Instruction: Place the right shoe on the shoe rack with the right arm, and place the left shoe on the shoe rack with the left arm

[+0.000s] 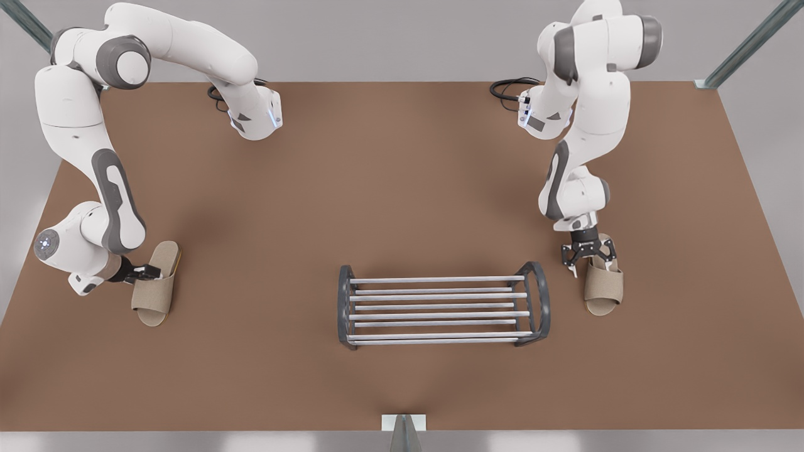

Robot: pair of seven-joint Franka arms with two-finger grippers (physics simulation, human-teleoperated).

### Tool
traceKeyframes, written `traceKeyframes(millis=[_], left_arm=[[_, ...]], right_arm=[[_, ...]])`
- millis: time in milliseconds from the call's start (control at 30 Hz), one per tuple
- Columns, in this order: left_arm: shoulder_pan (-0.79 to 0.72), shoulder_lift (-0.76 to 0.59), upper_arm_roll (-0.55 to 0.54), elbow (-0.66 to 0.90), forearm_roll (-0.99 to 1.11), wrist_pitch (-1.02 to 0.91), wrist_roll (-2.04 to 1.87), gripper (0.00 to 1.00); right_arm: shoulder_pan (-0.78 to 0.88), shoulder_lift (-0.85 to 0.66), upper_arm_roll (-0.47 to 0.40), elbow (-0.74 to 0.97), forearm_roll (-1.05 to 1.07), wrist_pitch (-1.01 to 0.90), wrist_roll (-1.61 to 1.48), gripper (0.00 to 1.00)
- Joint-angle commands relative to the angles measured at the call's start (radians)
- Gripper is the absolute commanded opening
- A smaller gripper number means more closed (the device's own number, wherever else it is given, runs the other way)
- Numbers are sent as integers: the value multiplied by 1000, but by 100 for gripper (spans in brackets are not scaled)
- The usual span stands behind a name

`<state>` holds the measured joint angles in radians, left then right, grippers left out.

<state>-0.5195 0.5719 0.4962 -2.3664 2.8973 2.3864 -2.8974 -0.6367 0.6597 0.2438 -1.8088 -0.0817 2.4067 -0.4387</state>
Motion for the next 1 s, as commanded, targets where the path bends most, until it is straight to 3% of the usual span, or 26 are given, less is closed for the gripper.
traceKeyframes(millis=[0, 333, 467, 700, 900, 967], left_arm=[[33, 2, -31, 9, 135, -10, -1168, 100], [35, -1, -22, 27, 135, -10, -1166, 100], [58, 0, -24, 45, 135, -15, -1165, 100], [61, 14, -31, 55, 135, -13, -1165, 100], [65, 33, -42, 82, 135, -13, -1166, 100], [70, 43, -44, 95, 134, -13, -1166, 100]], right_arm=[[2, 0, 0, 0, 3, 14, -22, 100], [19, 21, 0, 40, 5, 12, -20, 100], [19, 21, 0, 40, 5, 12, -20, 75], [20, 21, 0, 45, 5, 12, -22, 61], [25, 18, 2, 75, 5, 8, -28, 29], [25, 17, 6, 78, 5, 3, -28, 26]])
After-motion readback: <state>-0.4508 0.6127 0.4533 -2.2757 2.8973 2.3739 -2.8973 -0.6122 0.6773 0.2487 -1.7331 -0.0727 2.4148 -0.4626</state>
